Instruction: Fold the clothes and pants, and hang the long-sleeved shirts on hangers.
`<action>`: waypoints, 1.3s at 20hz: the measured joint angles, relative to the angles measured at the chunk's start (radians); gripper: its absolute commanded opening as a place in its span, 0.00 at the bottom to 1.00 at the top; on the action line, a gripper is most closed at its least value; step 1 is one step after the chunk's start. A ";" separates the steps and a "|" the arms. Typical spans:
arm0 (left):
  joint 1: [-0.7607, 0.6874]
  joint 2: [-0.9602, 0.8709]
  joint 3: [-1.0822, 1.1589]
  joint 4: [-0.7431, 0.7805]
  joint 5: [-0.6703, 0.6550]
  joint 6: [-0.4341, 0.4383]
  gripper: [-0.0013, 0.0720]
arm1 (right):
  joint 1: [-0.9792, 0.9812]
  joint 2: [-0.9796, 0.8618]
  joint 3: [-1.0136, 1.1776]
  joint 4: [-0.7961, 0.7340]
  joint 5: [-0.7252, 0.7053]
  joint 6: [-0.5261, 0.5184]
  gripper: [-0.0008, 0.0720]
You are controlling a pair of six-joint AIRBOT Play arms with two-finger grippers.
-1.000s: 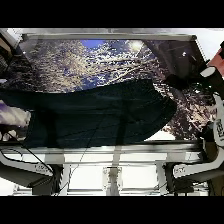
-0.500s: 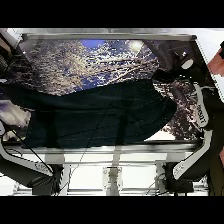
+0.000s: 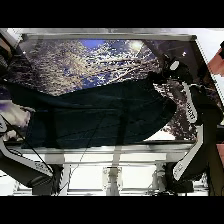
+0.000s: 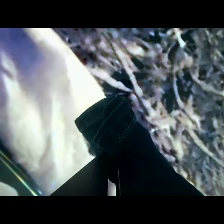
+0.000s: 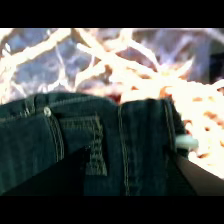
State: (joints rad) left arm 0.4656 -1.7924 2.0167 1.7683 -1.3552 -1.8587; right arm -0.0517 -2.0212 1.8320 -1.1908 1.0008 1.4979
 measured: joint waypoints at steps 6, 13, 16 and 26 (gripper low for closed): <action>-0.003 -0.019 0.000 0.000 0.002 0.000 0.06 | 0.007 -0.033 0.045 -0.069 -0.007 0.082 0.68; -0.004 -0.023 0.000 0.000 0.005 -0.001 0.06 | 0.042 -0.074 0.055 -0.089 -0.037 0.117 0.35; -0.004 -0.023 0.000 0.000 0.005 -0.001 0.06 | 0.061 -0.080 0.058 -0.081 -0.045 0.103 0.04; 0.039 -0.023 0.000 -0.009 0.006 -0.098 0.06 | -0.053 -0.024 0.231 -0.066 -0.033 0.171 0.04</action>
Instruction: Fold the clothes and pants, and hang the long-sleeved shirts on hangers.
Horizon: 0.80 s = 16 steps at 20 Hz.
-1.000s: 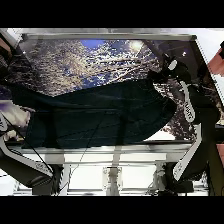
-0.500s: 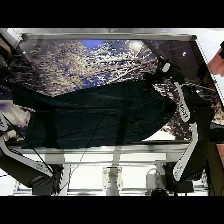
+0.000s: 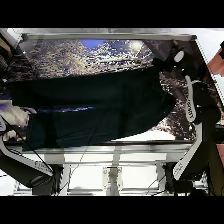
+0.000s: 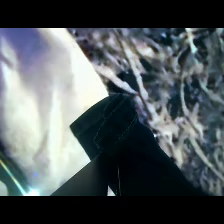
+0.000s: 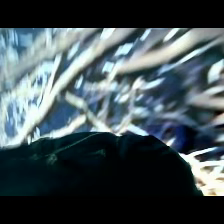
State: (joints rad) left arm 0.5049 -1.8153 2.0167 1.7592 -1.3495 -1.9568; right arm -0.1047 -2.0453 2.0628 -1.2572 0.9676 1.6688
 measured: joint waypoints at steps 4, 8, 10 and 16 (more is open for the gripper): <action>0.010 0.000 0.000 -0.047 0.035 -0.038 0.06 | -0.058 0.028 -0.004 0.005 -0.009 0.034 0.04; 0.005 -0.011 0.000 -0.130 0.113 -0.064 0.06 | -0.068 0.034 -0.019 0.005 -0.075 0.048 0.04; -0.006 -0.024 0.000 -0.160 0.148 -0.082 0.06 | -0.066 0.035 -0.025 0.006 -0.132 0.070 0.04; -0.055 -0.068 0.000 -0.254 0.304 -0.104 0.06 | -0.064 0.035 -0.031 -0.018 -0.295 0.182 0.04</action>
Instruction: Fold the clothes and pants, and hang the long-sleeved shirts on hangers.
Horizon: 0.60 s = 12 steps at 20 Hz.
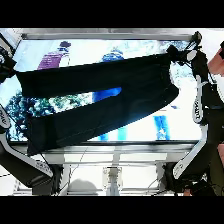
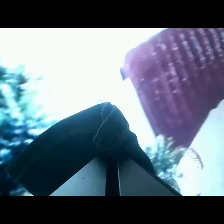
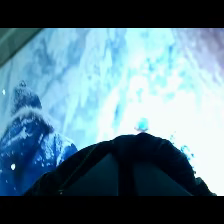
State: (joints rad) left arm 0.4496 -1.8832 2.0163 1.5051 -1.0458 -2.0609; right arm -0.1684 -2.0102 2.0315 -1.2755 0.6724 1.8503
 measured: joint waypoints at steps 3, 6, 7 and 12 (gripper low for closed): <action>-0.018 -0.005 0.000 -0.004 0.041 -0.002 0.06 | 0.000 0.000 -0.001 -0.008 -0.024 0.022 0.04; -0.025 0.024 0.000 0.014 0.041 0.000 0.06 | 0.000 0.002 -0.001 -0.010 -0.013 0.023 0.04; -0.026 0.043 0.000 0.034 0.024 0.005 0.06 | 0.000 0.003 -0.001 -0.011 0.002 0.021 0.04; -0.010 0.141 0.000 0.224 -0.221 0.027 0.06 | -0.004 0.030 -0.001 -0.004 0.152 -0.075 0.04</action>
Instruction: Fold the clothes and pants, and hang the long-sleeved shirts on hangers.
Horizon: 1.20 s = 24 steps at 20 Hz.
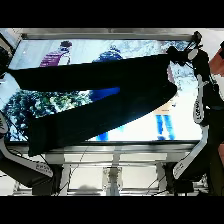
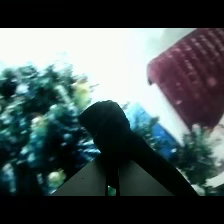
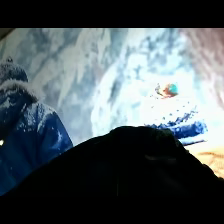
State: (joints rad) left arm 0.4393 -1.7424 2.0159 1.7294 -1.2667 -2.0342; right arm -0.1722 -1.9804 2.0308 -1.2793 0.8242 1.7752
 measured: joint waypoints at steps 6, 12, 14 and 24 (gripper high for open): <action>0.082 0.036 0.000 -0.010 -0.319 0.007 0.06 | -0.051 0.063 0.002 0.012 0.163 -0.087 0.04; 0.095 0.021 0.000 -0.040 -0.406 -0.008 0.06 | -0.097 0.082 0.001 0.039 0.256 -0.127 0.04; 0.090 -0.006 0.000 -0.066 -0.381 -0.037 0.06 | -0.097 0.067 -0.001 0.051 0.231 -0.116 0.04; -0.035 -0.151 0.000 -0.066 0.096 -0.146 0.07 | -0.012 -0.069 -0.006 0.095 -0.200 0.071 0.05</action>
State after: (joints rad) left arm 0.4038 -1.8935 2.0159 1.6630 -1.1709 -2.1807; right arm -0.1844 -2.0495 2.0243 -1.1843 0.6243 1.8458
